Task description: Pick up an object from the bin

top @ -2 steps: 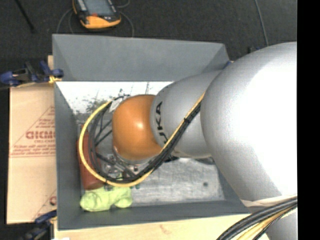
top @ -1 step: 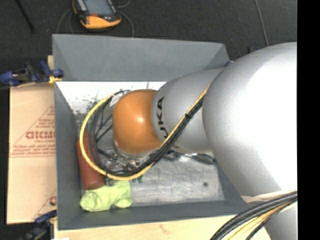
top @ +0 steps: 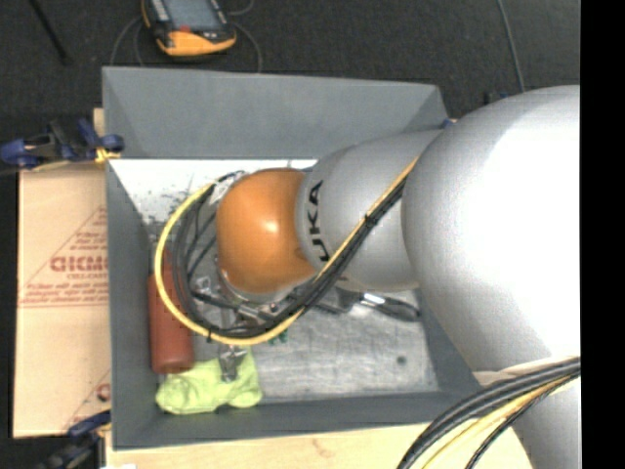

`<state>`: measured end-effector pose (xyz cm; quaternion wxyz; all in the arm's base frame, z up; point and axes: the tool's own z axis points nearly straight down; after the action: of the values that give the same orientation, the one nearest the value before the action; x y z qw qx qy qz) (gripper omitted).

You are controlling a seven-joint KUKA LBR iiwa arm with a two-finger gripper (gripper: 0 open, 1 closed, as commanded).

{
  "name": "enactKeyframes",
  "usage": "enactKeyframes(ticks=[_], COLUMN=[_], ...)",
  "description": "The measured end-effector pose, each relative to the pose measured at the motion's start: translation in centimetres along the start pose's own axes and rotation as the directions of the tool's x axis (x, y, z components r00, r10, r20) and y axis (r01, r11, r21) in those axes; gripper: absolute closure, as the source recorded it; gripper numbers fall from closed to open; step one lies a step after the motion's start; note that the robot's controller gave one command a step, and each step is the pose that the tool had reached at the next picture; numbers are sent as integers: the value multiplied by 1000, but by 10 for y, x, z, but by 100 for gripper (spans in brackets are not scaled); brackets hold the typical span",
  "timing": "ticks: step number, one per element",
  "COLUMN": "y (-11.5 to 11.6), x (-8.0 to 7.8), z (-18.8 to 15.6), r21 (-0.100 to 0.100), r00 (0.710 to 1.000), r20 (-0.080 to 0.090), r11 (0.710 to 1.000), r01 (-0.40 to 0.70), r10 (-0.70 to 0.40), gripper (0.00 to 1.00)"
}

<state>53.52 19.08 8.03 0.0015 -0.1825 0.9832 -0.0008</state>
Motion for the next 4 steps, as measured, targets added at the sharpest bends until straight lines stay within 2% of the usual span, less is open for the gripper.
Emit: enactKeyframes(ticks=[1, 3, 4], y=[22, 22, 35], x=[25, 25, 27], z=[7, 7, -95], r21=[0, -1, -3], r00=[973, 973, 969], r20=[-2, -2, 1], r11=[973, 973, 969], r01=[233, 231, 247], r10=[-233, -231, -247], gripper=[100, 100, 100])
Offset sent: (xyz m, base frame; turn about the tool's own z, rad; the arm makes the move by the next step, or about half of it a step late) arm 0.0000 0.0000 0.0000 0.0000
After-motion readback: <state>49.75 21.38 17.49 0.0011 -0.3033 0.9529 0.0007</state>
